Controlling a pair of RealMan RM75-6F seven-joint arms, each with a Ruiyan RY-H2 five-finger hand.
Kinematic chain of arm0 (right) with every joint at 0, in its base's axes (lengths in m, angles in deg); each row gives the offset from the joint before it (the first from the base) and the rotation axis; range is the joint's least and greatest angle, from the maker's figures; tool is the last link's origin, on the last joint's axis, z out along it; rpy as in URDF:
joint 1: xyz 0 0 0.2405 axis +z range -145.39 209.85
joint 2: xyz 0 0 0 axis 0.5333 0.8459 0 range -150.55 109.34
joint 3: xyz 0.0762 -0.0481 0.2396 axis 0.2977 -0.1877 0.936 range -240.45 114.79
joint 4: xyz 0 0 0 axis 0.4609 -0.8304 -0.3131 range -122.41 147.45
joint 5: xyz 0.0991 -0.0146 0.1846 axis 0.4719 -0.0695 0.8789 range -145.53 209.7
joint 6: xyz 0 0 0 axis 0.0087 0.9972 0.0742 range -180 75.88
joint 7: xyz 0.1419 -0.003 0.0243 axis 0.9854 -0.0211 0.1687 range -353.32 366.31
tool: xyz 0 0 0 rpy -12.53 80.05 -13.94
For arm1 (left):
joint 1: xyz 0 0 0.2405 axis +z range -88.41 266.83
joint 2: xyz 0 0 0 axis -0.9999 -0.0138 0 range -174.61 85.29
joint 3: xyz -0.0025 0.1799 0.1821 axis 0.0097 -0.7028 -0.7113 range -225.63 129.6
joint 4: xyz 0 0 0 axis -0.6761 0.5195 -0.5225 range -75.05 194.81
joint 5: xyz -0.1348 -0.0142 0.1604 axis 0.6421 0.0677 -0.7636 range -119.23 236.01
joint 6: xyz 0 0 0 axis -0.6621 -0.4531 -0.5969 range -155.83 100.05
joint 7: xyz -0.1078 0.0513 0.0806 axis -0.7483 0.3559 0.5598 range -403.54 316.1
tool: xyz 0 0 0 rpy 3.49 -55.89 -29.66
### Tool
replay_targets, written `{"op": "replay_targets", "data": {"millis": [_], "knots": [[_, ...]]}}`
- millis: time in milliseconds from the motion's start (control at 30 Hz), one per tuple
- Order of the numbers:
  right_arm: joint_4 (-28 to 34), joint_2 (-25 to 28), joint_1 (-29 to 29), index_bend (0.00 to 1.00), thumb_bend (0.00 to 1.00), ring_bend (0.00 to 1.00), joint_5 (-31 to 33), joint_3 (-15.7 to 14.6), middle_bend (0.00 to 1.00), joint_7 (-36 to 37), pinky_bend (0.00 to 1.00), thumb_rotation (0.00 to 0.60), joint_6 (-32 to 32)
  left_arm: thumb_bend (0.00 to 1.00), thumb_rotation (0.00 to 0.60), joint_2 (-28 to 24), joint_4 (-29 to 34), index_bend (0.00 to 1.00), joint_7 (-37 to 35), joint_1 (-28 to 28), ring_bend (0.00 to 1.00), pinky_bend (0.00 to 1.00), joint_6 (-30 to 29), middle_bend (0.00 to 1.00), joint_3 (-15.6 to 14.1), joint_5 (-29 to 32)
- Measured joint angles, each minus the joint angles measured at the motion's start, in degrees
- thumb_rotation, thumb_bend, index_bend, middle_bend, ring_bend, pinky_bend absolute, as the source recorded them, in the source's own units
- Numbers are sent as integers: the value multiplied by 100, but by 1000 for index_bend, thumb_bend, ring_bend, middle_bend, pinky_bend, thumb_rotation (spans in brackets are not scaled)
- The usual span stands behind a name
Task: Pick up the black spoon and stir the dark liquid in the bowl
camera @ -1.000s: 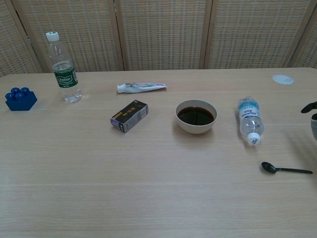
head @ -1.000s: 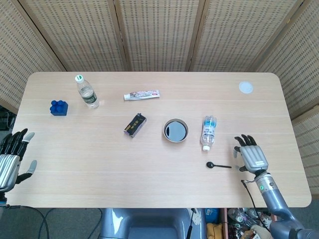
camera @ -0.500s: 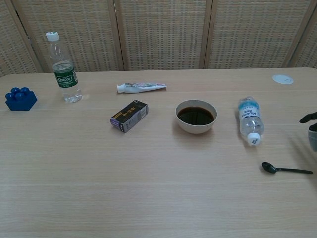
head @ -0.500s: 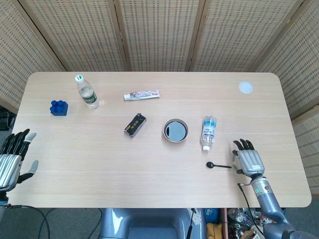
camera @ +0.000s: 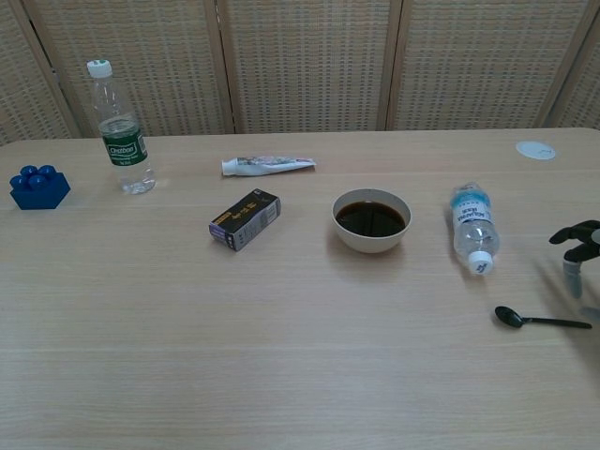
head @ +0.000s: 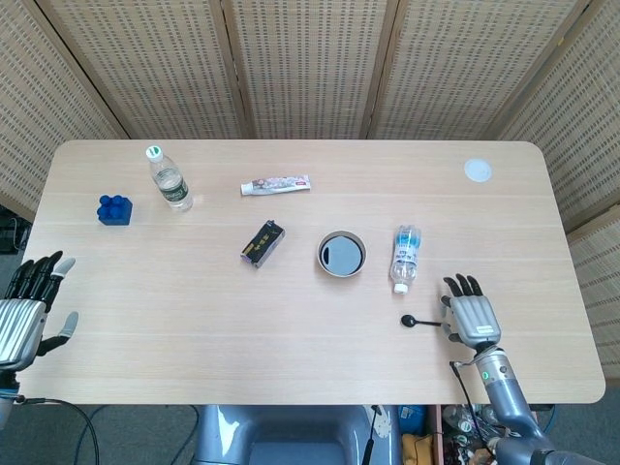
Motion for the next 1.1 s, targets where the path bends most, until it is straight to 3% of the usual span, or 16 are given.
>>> {"op": "replay_targets", "data": {"millis": [533,1100], "knots": [[-679,-504,-60,549,490,0,134,-5,178,-150,15,600,-67,440,600,-16,-102,0,-128,39,0,0,-42,0,-44,-8],[-927,-682,-96,543,490,0,222,56,173,-140,14,600,-190,439,600,10,-139,0,-149,35,0,0,-24,0,-56,5]]}}
